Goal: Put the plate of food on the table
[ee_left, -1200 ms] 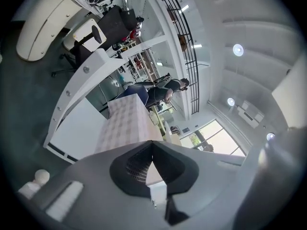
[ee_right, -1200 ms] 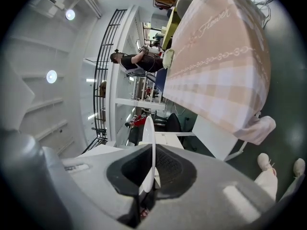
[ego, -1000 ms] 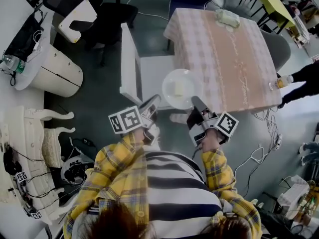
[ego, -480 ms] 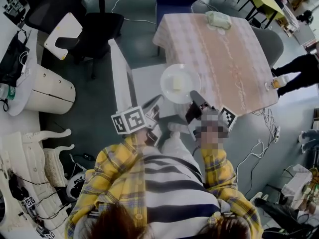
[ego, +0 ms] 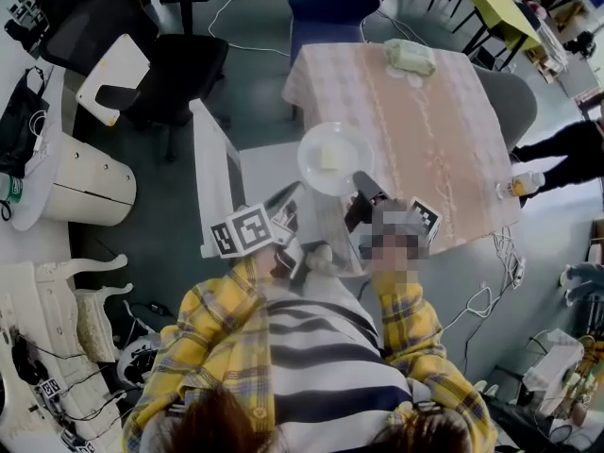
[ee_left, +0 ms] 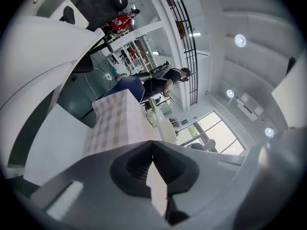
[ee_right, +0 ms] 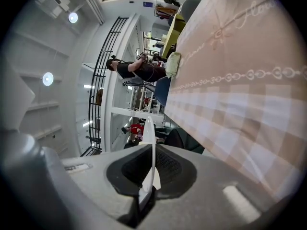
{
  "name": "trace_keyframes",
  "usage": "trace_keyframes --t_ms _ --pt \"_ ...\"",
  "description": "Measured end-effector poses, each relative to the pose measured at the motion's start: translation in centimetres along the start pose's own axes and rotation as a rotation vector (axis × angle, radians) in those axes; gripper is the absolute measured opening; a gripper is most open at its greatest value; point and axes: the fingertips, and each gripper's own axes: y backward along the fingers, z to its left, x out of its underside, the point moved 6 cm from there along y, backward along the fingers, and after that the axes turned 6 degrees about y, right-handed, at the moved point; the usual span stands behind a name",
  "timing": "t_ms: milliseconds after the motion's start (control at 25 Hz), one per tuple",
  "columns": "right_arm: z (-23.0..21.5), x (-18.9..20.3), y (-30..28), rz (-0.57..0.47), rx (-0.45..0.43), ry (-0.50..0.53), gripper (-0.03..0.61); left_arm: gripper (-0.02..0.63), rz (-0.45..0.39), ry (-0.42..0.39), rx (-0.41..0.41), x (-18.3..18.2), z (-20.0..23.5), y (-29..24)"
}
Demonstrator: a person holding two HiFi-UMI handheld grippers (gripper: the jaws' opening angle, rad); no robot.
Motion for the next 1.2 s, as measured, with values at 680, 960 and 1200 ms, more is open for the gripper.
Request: trace_keyframes --t_ms 680,960,1200 --pt "-3.5 -11.6 -6.4 0.035 0.033 0.042 0.008 -0.003 0.012 -0.038 -0.057 -1.4 -1.2 -11.9" --pt "-5.6 -15.6 -8.9 0.022 0.08 0.076 0.008 -0.003 0.016 -0.049 -0.083 -2.4 -0.9 -16.0" --pt "-7.5 -18.2 -11.6 0.019 0.113 0.059 0.008 -0.003 0.042 -0.061 -0.094 -3.2 -1.0 -20.4"
